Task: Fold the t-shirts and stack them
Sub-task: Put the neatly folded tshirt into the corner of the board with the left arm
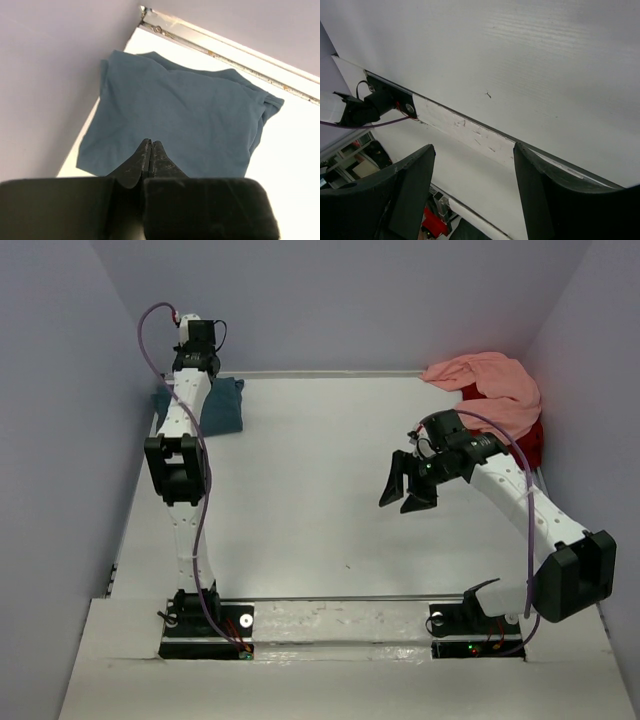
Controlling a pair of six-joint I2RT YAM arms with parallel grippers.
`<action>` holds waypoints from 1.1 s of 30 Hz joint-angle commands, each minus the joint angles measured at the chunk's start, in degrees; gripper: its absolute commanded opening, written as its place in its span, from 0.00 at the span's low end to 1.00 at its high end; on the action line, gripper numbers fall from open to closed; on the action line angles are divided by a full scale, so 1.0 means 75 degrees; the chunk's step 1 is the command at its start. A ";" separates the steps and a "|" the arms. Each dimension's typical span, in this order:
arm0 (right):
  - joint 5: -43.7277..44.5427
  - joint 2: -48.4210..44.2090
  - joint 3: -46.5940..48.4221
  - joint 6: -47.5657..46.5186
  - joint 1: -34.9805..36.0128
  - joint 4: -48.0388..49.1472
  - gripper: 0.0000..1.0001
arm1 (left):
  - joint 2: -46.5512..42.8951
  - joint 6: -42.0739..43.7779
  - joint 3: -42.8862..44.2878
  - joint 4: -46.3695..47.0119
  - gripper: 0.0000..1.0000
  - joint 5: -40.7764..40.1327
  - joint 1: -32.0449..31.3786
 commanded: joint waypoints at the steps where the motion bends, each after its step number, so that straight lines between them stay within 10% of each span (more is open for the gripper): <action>1: -0.0139 0.0160 0.0663 -0.0245 0.0072 -0.0202 0.69 | 0.0528 -0.0600 0.0022 -0.0446 0.00 0.0263 0.0445; 33: -0.0151 0.0454 0.1051 -0.0198 0.0072 -0.0578 0.69 | 0.1399 -0.0460 0.0399 -0.0344 0.00 0.0008 0.1372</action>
